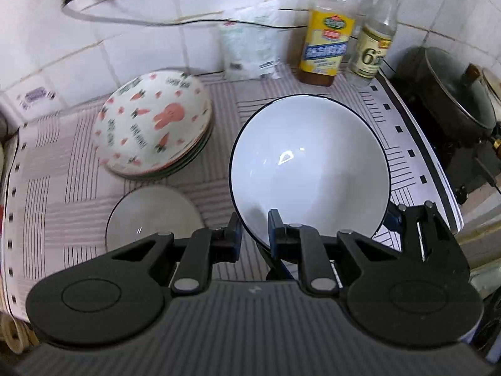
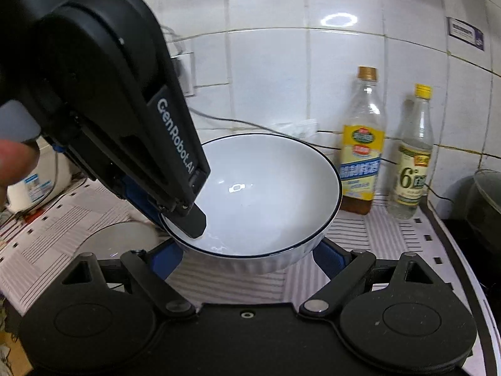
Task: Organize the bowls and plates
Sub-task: 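Lift the third white bowl with the right gripper toward the bowl stack, then lower the third white bowl into the nested bowls with the right gripper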
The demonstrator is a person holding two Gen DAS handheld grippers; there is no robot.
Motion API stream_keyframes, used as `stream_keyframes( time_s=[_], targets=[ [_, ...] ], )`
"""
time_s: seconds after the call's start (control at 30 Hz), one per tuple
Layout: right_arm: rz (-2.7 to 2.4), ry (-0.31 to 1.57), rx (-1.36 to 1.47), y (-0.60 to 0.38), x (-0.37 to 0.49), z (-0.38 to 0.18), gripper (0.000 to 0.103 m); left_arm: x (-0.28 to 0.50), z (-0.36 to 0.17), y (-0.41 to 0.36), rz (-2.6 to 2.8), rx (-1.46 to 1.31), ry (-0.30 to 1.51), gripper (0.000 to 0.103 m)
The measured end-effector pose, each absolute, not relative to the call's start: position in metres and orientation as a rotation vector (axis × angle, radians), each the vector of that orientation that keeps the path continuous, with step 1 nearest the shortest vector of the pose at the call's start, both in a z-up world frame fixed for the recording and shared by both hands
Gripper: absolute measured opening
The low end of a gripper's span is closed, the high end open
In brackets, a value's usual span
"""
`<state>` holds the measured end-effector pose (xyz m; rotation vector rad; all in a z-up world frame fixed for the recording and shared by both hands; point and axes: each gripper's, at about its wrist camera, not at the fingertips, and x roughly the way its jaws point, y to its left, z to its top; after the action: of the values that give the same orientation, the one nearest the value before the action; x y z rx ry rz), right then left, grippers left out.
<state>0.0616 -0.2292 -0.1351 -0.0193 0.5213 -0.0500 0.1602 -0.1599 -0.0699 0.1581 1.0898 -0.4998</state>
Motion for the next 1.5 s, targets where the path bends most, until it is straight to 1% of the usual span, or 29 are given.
stream_keyframes(
  time_s=[0.37,0.7,1.07,1.2,1.4,1.5],
  targets=[
    [0.093,0.557,-0.07,-0.186,0.061,-0.146,0.093,0.153,-0.092,-0.098,-0.412,0.116,1.15,0.015],
    [0.226,0.628,-0.056,-0.167,0.084,-0.159,0.091,0.182,-0.115,-0.062,-0.375,0.019,1.223,0.015],
    [0.345,0.691,-0.082,-0.154,0.098,-0.157,0.091,0.193,-0.126,-0.042,-0.341,-0.006,1.283,0.015],
    [0.358,0.729,-0.097,-0.15,0.102,-0.163,0.091,0.195,-0.132,-0.05,-0.358,0.066,1.298,0.017],
    [0.334,0.778,-0.134,-0.146,0.112,-0.164,0.091,0.207,-0.135,-0.047,-0.353,0.028,1.336,0.017],
    [0.313,0.796,-0.168,-0.14,0.115,-0.164,0.091,0.21,-0.135,-0.05,-0.347,0.065,1.337,0.018]
  ],
)
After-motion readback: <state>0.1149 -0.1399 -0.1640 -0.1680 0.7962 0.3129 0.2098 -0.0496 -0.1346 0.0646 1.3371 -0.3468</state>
